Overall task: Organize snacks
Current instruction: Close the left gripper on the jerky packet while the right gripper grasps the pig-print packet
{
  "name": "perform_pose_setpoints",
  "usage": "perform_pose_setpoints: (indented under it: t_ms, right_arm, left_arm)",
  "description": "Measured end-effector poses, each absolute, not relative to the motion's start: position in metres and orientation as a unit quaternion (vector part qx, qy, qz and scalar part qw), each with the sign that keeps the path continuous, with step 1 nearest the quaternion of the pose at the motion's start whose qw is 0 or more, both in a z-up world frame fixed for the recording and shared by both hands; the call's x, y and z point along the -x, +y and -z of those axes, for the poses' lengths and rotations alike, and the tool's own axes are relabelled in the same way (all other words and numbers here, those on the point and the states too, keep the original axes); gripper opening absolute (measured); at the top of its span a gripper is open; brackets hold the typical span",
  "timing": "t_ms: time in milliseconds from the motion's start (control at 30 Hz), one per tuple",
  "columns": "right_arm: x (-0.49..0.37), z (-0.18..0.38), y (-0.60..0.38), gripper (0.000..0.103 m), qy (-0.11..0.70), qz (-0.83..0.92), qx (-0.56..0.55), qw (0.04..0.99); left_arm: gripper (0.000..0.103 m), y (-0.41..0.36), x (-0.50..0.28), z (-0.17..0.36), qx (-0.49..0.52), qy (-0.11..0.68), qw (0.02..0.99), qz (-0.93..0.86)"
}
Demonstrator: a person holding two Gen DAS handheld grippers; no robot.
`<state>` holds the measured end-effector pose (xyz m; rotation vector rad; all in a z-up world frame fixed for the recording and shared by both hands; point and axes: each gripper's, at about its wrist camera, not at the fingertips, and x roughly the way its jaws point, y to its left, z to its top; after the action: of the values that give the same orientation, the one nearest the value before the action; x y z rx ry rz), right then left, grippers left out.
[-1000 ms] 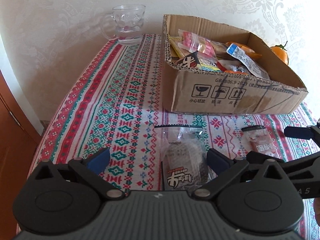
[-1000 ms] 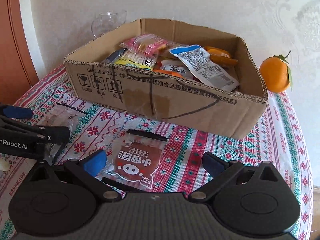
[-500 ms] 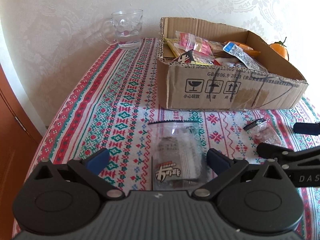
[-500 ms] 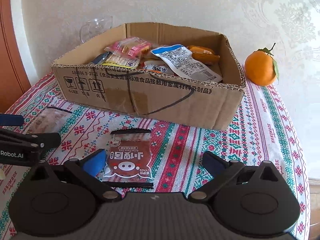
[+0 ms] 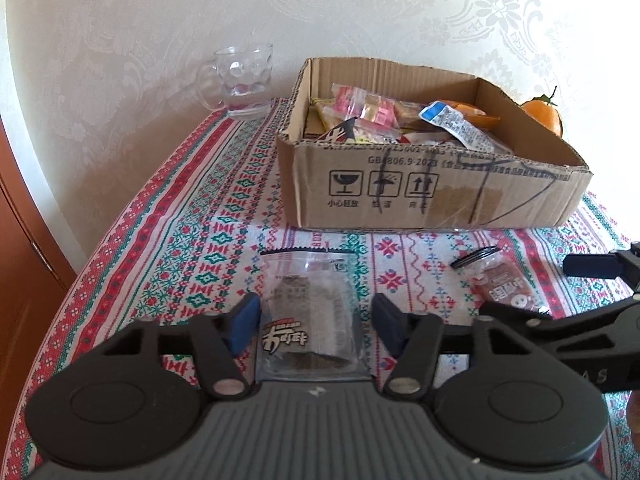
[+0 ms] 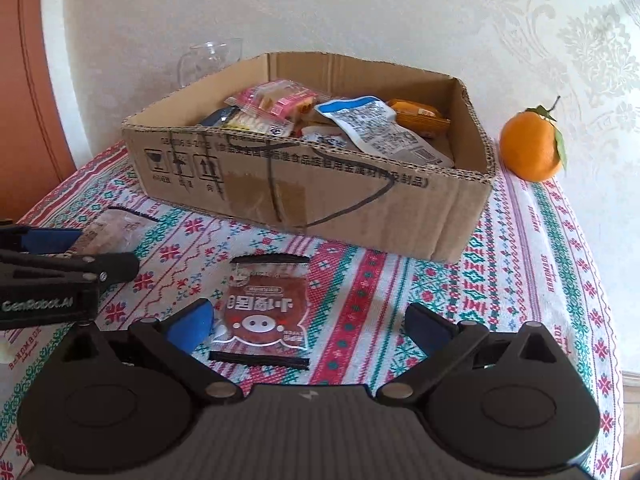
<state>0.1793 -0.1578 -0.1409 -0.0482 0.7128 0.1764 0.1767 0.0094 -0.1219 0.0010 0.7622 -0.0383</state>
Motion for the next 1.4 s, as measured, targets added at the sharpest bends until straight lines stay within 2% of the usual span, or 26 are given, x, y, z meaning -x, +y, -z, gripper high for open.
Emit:
perform_pose_setpoints:
  t_ms: [33,133,333,400,533,667,1400]
  right_arm:
    - [-0.178,0.141,-0.156,0.102,0.345,-0.092,0.027,0.934]
    - [-0.175,0.14,-0.152,0.091,0.336,-0.109,0.034,0.935]
    - [-0.176,0.137,-0.145,0.072,0.329,-0.115,0.037,0.937]
    - [-0.175,0.135,-0.143,0.052,0.327,-0.114,0.039,0.937]
    - [-0.174,0.133,-0.14,0.05,0.33,-0.106,0.046,0.937]
    - [-0.172,0.131,-0.139,0.05,0.33,-0.104,0.051,0.937]
    - [-0.146,0.092,-0.151,0.05,0.312,-0.134,0.059,0.939]
  left_arm:
    - [0.056,0.009,-0.177,0.122,-0.001,0.371,0.928,0.019]
    - [0.054,0.01,-0.178,0.121,0.0,0.37,0.929,0.018]
    - [0.054,0.01,-0.178,0.122,0.0,0.37,0.929,0.018]
    - [0.054,0.01,-0.179,0.122,-0.001,0.371,0.929,0.019]
    - [0.052,0.011,-0.179,0.121,-0.003,0.371,0.928,0.023]
    - [0.046,0.012,-0.179,0.12,-0.006,0.374,0.927,0.031]
    - [0.045,0.017,-0.162,0.093,-0.038,0.397,0.911,0.106]
